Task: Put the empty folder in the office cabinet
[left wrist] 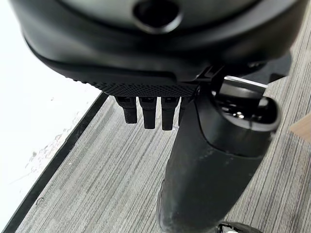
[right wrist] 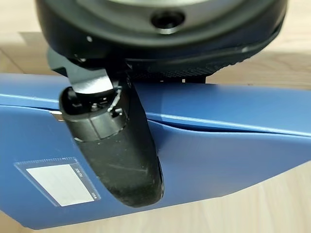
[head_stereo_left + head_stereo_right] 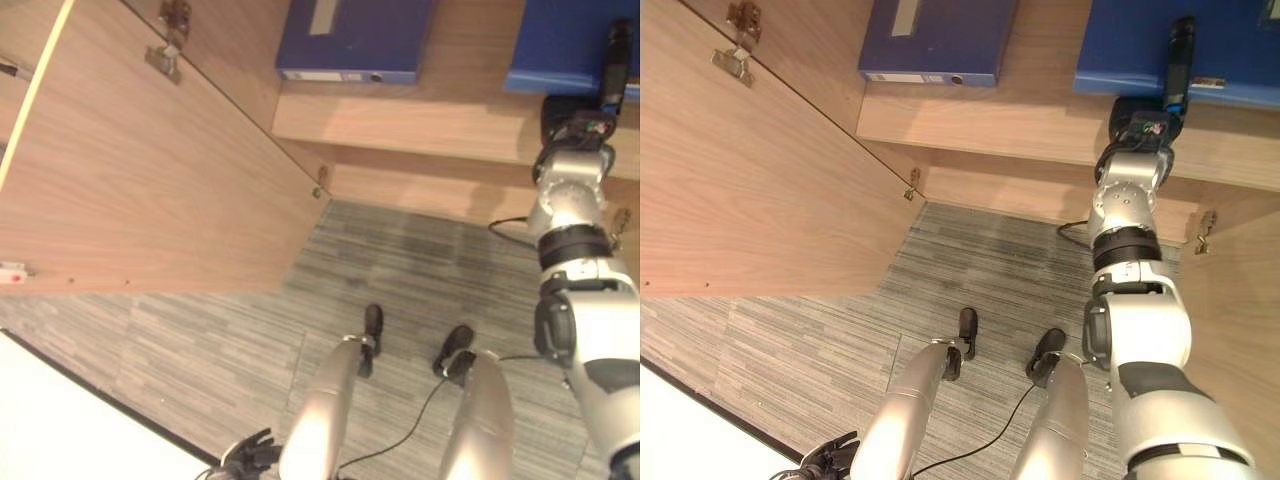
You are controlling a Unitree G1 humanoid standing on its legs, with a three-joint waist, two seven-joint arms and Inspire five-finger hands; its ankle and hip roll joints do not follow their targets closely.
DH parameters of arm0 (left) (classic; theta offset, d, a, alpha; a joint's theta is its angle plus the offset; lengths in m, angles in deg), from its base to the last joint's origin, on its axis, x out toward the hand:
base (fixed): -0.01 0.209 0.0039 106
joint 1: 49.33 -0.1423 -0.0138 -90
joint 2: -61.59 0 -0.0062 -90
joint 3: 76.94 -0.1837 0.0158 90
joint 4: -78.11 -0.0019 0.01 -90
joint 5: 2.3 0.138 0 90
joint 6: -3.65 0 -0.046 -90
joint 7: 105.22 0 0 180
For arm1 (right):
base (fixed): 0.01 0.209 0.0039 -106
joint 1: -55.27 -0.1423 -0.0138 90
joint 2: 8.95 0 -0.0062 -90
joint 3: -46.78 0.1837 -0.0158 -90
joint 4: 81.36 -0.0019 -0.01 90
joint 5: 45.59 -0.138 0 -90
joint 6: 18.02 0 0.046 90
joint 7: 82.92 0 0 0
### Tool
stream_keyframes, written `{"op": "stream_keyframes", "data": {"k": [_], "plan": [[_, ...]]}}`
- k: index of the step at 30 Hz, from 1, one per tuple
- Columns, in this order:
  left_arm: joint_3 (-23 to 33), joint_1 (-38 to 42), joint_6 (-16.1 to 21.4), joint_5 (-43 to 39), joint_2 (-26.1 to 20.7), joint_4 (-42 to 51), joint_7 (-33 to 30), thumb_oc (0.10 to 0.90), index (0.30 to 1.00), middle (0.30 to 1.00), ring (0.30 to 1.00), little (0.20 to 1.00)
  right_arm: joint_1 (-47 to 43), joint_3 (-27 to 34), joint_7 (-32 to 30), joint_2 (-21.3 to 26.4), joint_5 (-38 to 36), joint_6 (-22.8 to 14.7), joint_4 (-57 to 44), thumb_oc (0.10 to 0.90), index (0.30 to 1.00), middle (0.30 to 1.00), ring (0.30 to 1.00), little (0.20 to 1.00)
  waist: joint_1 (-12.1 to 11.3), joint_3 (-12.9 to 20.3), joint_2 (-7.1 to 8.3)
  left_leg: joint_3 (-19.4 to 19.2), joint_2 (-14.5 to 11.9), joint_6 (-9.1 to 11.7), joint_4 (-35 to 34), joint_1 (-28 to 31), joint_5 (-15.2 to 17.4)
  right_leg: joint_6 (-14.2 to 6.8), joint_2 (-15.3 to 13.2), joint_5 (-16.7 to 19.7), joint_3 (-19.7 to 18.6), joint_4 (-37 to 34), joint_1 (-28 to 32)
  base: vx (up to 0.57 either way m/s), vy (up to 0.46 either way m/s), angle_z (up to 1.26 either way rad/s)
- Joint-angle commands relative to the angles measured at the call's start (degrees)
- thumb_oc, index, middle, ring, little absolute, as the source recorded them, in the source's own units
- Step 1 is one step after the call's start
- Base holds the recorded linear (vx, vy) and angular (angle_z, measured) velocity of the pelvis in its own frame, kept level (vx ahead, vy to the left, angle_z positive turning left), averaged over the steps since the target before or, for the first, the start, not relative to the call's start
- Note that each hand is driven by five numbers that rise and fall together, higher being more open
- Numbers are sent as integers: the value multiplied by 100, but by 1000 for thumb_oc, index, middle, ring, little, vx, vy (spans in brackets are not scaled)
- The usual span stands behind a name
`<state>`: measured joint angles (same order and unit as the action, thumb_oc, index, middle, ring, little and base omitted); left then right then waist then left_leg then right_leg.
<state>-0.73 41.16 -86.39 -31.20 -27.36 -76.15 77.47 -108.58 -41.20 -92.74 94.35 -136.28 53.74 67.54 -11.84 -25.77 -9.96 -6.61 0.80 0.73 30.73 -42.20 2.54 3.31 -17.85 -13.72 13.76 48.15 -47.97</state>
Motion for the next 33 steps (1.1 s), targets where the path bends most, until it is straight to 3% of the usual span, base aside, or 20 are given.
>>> {"op": "stream_keyframes", "data": {"k": [1, 10, 14, 17, 18, 22, 24, 27, 33], "plan": [[-194, -313, -166, 23, -792, -489, -176, 800, 900, 900, 900, 900, -854, -471, 374, 648, 216, 48, -309, 400, 300, 300, 300, 300, -230, 669, 53, 177, 294, -227, -140, 0, 515, -396, 299, -267, -428, -192, 317, 10, -8, 10], [-154, -300, -135, 127, -854, -626, -197, 800, 900, 900, 900, 900, -982, -593, 460, 701, 172, 26, -409, 400, 300, 300, 300, 300, -360, 791, 61, 290, 323, -179, -261, 21, 458, -495, 219, -290, -345, -183, 352, 41, -4, 8], [-193, -374, -81, 130, -848, -579, -203, 800, 900, 900, 900, 900, -828, -533, 435, 600, 212, -125, -552, 400, 300, 300, 300, 300, -378, 880, 14, 409, 301, -101, -673, 572, 423, -507, 269, -346, -343, -528, 841, 102, -21, 7], [-242, -248, -28, 130, -855, -400, -304, 800, 900, 900, 900, 900, -484, -239, 411, 602, 170, -179, -474, 400, 300, 300, 300, 300, -419, 645, 113, 372, 168, 268, -140, 438, 65, -327, 203, -416, 46, -977, 1557, 58, -145, 13], [-252, -252, -29, 129, -871, -400, -306, 800, 900, 900, 900, 900, -454, -214, 413, 603, 171, -176, -490, 400, 300, 300, 300, 300, -412, 640, 113, 392, 173, 275, -163, 470, 51, -324, 204, -414, 76, -1012, 1608, 134, -134, 36], [-236, -406, -31, 276, -855, -423, -341, 800, 900, 900, 900, 900, -45, -239, 463, 375, 230, -223, -1073, 400, 300, 300, 300, 300, -464, 494, -101, 543, 9, 389, -2142, 891, -786, -457, 442, -492, -33, -1322, 2231, 266, 147, 18], [-199, -481, -28, 316, -818, -522, -337, 800, 900, 900, 900, 900, 51, -148, 462, 256, 174, -307, -1124, 400, 300, 300, 300, 300, -469, 542, -141, 634, -28, 332, -2464, 1150, -770, -527, 500, -560, -78, -1361, 2331, 225, 123, -31], [-197, -492, -12, 620, -745, -610, -384, 800, 900, 900, 900, 900, 315, 253, 597, -55, -2, -378, -1364, 400, 300, 300, 300, 300, -448, 559, -211, 580, 63, 276, -2296, 1246, -850, -577, 435, -403, -134, -1405, 2424, 221, 158, -42], [-200, -479, 63, 794, -795, -334, -379, 800, 900, 900, 900, 900, 658, 401, 515, -397, 123, -604, -1800, 400, 300, 300, 300, 300, -395, 749, -153, 334, 238, 43, -2130, 1211, -530, -747, 311, -74, -387, -2123, 2594, 186, 214, -37]]}}
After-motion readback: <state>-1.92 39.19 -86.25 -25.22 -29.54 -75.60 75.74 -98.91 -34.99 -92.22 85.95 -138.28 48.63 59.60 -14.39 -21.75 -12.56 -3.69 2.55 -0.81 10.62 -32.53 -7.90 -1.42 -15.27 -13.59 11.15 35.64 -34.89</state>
